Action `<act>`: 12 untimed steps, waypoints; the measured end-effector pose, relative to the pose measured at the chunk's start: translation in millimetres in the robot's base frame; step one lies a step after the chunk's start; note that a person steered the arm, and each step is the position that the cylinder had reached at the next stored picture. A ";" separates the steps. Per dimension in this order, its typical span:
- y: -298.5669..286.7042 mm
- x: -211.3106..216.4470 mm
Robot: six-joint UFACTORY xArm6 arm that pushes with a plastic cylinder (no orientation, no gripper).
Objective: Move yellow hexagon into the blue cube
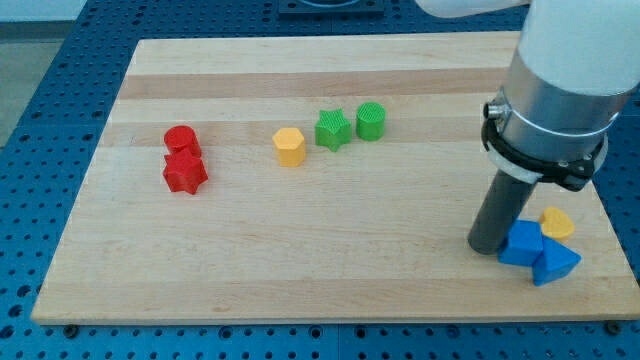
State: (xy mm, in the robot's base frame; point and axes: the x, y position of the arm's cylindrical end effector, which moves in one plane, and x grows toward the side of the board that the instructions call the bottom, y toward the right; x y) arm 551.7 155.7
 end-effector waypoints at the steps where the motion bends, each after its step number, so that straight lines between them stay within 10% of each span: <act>1: -5.4 0.0; 4: -248.1 -39.0; 7: -236.0 -183.0; 12: -255.2 -134.4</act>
State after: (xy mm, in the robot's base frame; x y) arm 417.4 -99.4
